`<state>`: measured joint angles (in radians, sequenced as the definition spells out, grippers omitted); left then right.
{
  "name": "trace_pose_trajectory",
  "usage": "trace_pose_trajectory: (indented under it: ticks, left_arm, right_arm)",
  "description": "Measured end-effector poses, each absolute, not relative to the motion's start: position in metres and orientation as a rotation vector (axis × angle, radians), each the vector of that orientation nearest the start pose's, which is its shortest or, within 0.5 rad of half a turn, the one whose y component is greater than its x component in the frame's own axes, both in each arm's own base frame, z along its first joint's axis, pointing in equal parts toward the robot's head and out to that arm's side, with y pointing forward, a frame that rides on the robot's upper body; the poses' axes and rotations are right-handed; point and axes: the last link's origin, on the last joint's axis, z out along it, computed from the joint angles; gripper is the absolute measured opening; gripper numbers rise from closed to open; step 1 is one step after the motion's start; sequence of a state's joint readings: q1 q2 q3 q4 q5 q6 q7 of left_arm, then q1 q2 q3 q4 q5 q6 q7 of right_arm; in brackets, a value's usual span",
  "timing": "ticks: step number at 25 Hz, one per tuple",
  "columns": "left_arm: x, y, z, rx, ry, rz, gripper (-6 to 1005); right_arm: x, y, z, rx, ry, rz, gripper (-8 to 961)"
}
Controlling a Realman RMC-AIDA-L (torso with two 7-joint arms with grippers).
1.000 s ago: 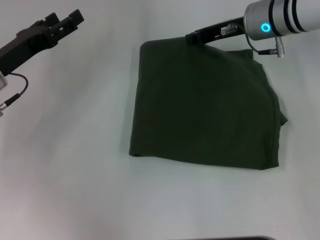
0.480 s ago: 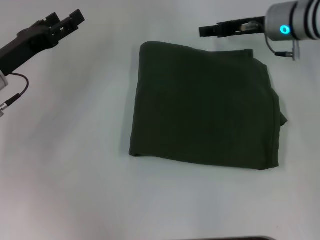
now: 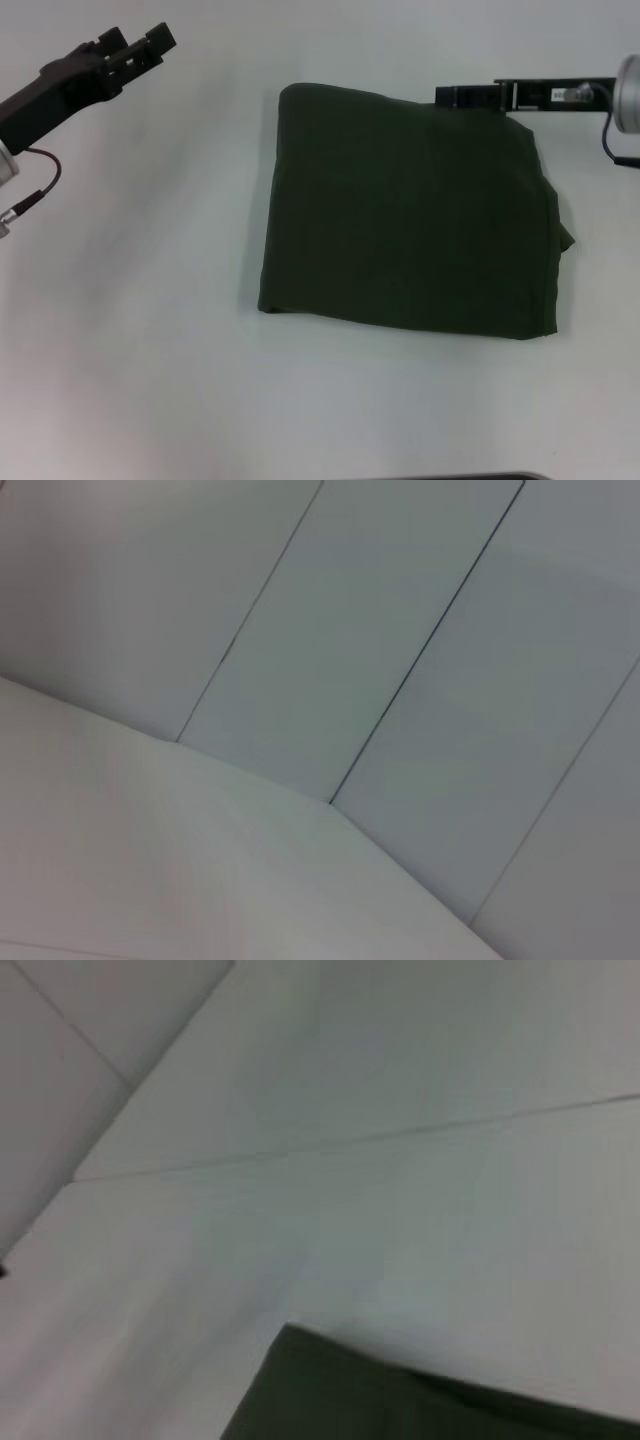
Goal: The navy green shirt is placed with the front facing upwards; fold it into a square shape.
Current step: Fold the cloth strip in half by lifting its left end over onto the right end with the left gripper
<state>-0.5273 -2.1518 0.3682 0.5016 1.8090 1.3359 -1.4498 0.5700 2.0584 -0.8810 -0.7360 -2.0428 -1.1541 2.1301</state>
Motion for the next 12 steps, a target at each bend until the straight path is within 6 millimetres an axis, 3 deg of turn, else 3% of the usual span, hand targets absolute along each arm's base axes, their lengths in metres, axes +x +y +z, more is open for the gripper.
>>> trace_pose_trajectory:
  ticks: [12]
  left_arm:
    - [-0.284, 0.318, 0.000, -2.241, -1.013, -1.147, 937]
  right_arm:
    - [0.305, 0.337, 0.035, -2.286, 1.478, 0.690, 780]
